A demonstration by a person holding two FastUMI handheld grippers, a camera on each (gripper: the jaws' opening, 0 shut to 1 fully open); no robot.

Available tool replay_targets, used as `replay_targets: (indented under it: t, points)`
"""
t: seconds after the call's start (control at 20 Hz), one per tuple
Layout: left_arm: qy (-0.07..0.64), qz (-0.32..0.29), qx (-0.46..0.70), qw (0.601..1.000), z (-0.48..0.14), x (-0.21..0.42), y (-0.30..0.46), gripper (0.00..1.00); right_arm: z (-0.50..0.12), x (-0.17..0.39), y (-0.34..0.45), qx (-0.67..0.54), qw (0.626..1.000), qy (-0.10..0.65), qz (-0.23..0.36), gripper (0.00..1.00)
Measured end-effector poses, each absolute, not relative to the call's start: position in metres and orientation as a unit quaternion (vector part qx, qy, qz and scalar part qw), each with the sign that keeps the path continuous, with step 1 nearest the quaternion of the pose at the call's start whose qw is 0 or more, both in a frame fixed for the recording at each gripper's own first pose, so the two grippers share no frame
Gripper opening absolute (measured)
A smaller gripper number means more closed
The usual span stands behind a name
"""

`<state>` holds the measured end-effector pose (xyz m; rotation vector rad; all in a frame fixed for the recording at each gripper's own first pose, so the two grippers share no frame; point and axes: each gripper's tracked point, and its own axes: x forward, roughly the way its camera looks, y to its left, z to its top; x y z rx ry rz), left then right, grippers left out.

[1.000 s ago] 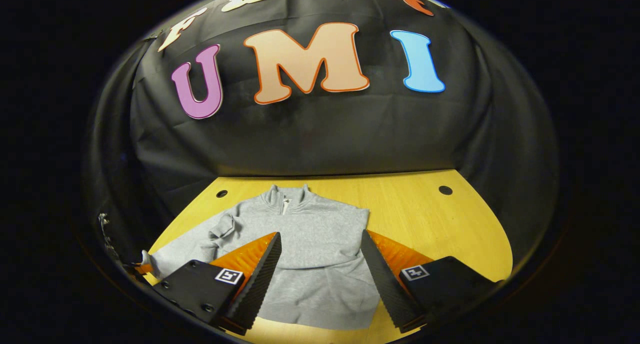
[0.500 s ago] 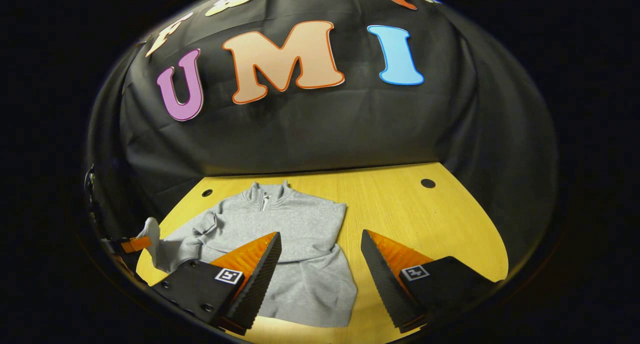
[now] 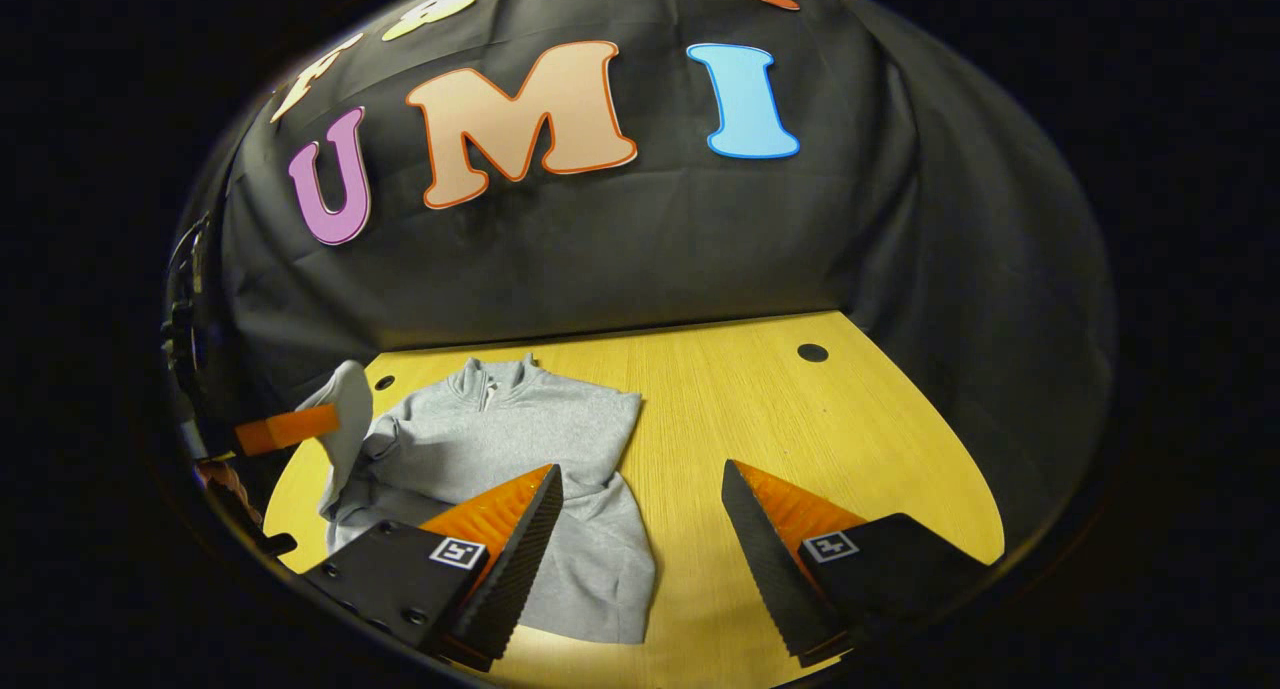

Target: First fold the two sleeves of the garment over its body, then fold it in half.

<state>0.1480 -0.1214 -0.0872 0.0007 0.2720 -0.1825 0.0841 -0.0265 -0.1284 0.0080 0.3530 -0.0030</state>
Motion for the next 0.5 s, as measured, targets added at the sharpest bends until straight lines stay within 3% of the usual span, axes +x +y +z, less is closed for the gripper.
replay_targets:
  t: [0.5]
  points:
    - [0.126, -0.182, 0.034, 0.975, -0.097, 0.203, -0.262, 0.00, -0.140, 0.083, -0.067, 0.031, 0.981, 0.188, -0.028, 0.99]
